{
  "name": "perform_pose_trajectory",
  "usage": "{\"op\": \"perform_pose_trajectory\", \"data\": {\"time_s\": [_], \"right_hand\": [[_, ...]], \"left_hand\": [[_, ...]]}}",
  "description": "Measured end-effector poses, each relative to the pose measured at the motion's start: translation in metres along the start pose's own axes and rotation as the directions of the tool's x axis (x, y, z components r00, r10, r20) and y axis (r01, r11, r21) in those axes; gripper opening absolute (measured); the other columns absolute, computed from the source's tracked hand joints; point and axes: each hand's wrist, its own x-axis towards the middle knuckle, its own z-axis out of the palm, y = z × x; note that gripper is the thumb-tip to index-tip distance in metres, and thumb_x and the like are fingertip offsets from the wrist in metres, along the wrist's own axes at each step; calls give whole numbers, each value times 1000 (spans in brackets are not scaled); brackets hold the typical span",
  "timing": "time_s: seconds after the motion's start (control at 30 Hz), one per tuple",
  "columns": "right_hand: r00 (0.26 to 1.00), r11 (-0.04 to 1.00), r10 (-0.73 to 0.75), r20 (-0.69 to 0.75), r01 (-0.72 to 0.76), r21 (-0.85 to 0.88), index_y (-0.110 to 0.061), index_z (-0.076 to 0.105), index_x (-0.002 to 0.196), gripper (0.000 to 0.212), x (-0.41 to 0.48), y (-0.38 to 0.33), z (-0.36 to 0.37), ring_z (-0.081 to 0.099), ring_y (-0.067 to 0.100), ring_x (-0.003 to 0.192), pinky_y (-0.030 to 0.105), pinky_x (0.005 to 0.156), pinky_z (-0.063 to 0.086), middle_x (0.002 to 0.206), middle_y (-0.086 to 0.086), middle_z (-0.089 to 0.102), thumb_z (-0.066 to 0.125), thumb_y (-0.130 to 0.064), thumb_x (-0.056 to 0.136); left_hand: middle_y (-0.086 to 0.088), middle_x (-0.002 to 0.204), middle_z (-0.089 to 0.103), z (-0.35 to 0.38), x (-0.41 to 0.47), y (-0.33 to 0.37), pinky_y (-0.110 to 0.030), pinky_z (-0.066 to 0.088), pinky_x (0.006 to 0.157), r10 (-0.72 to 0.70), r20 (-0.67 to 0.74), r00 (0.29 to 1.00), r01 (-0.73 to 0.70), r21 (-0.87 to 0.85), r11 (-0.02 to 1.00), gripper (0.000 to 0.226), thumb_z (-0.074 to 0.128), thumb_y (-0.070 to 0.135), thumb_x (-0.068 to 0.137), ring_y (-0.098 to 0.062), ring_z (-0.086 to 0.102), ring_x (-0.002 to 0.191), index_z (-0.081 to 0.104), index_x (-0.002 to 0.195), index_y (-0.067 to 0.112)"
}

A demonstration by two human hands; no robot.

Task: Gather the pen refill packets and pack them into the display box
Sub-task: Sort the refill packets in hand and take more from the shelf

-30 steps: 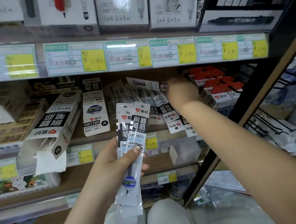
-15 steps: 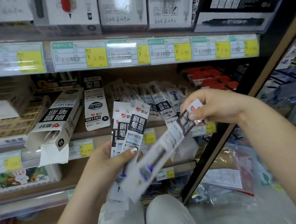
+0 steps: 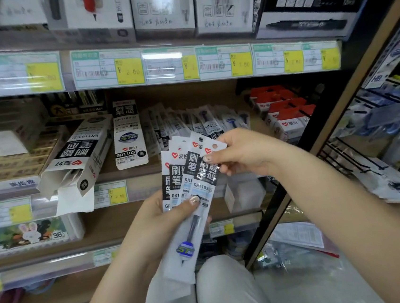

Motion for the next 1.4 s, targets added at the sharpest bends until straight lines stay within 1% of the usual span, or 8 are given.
{"op": "perform_pose_trajectory", "data": {"time_s": [0.17,0.27,0.33,0.47,0.63,0.93,1.1,1.4], "right_hand": [[995,978,-56,-84,71,196,-9,62,88,8,3,8,15,54,7,52,20,50,44,69,0,66,66,-14,84],[992,904,-86,97,37,426,-8,60,104,34,-2,18,31,63,22,85,37,80,51,90,4,69,71,-21,74],[987,866,-45,153,-38,499,-8,62,104,32,-6,26,47,66,24,85,37,79,54,94,8,69,70,-19,75],[999,866,9,46,-30,499,6,57,116,48,-5,33,65,51,21,57,21,39,37,92,21,61,67,-21,78],[995,863,-95,-44,104,495,4,53,122,40,-6,34,66,55,23,75,17,39,31,122,30,56,60,-16,88],[961,827,-243,-134,277,488,-2,61,113,39,-10,32,72,62,29,102,43,93,48,118,22,63,63,-15,76],[940,801,-296,-167,340,492,-16,65,96,21,-15,31,71,66,17,91,32,84,53,96,2,71,63,-1,82],[941,783,-251,-225,335,524,-15,63,103,20,-18,26,72,65,25,100,49,95,48,102,5,70,59,-5,86]], "left_hand": [[-15,83,74,3,-2,2,-25,54,53,14,-45,999,-16,-47,999,12,62,2,83,-28,72,69,68,92,8],[-13,80,74,4,0,4,-24,53,51,27,-37,999,-29,-57,998,12,62,4,83,-26,72,65,67,92,8],[-12,76,74,8,0,5,-23,53,51,45,-1,999,-45,-49,998,12,62,5,82,-24,71,62,66,93,7],[-14,80,73,11,0,4,-26,53,51,0,8,1000,1,-148,989,25,53,24,90,-24,69,63,66,100,5],[-24,84,71,6,-3,5,-30,54,54,23,-79,997,-33,-129,991,35,42,21,98,-28,66,65,72,87,8],[-9,52,60,15,-8,14,-14,36,37,125,-169,978,-130,-20,991,38,48,23,93,-10,47,38,67,63,11],[-13,65,70,14,-6,14,-23,49,42,112,-193,975,-140,-138,980,24,60,31,72,-17,61,46,72,65,12],[-13,74,73,12,-9,16,-20,50,48,105,-92,990,-107,-21,994,33,53,34,82,-16,66,57,71,85,7]]}}
